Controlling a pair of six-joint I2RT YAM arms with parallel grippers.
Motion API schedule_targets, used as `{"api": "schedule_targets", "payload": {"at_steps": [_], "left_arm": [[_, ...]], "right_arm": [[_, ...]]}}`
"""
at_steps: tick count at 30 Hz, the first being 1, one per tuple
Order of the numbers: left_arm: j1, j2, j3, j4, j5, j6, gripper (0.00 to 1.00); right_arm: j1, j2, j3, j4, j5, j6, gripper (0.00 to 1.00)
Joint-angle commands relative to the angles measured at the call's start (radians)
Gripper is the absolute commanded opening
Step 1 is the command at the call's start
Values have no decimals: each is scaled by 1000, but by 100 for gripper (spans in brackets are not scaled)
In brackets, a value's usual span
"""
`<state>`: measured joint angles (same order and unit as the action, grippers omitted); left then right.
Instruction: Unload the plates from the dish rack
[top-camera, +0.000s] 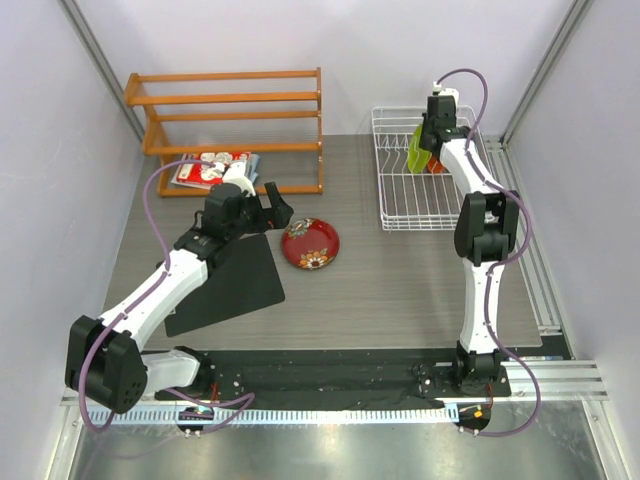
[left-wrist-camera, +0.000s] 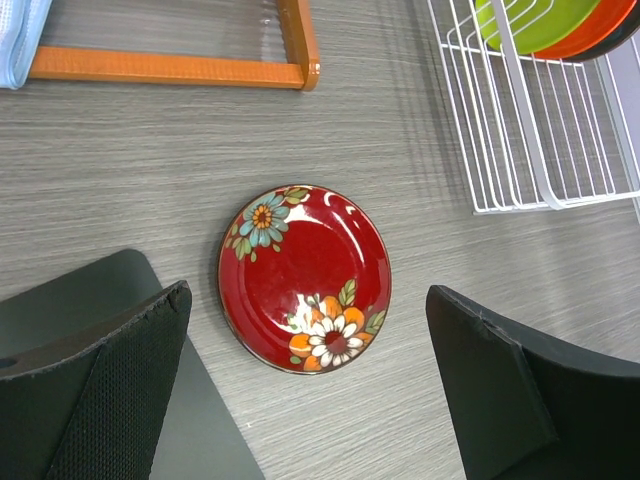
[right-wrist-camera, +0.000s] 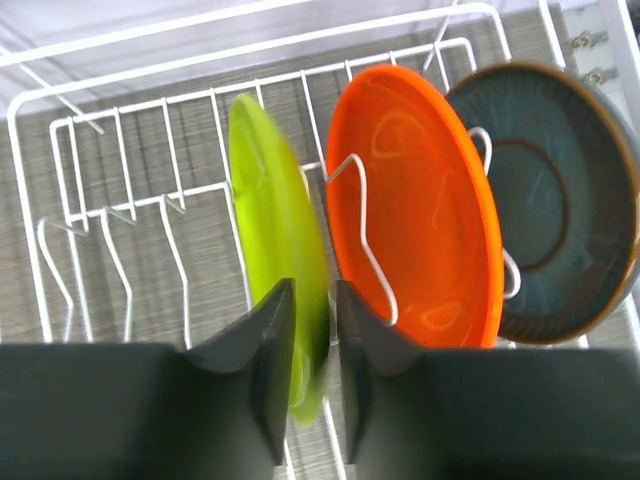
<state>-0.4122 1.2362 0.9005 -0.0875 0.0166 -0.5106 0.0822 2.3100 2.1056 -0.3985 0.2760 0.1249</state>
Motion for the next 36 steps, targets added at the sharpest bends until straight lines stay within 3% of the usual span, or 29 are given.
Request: {"api": "schedule_targets", "payload": {"at_steps": [1, 4, 10, 16, 24, 30, 36], "left_arm": [[-5, -17, 21, 3, 17, 20, 100], [-5, -14, 21, 5, 13, 18, 99], [-5, -1, 11, 9, 11, 12, 100], [-7, 6, 6, 9, -9, 4, 100], [-7, 13, 3, -1, 13, -11, 100], [-7, 23, 0, 19, 34, -29, 99], [-7, 58, -12, 115, 115, -71, 99]], "right_arm": [[1, -4, 57, -2, 12, -28, 7], [4, -9, 60, -5, 17, -40, 1], [44, -60, 42, 15, 144, -109, 1], [166, -205, -100, 222, 449, -310, 1], [221, -354, -254, 320, 614, -409, 1], [241, -547, -421, 196, 464, -164, 1], [255, -819, -712, 144, -32, 105, 1]]}}
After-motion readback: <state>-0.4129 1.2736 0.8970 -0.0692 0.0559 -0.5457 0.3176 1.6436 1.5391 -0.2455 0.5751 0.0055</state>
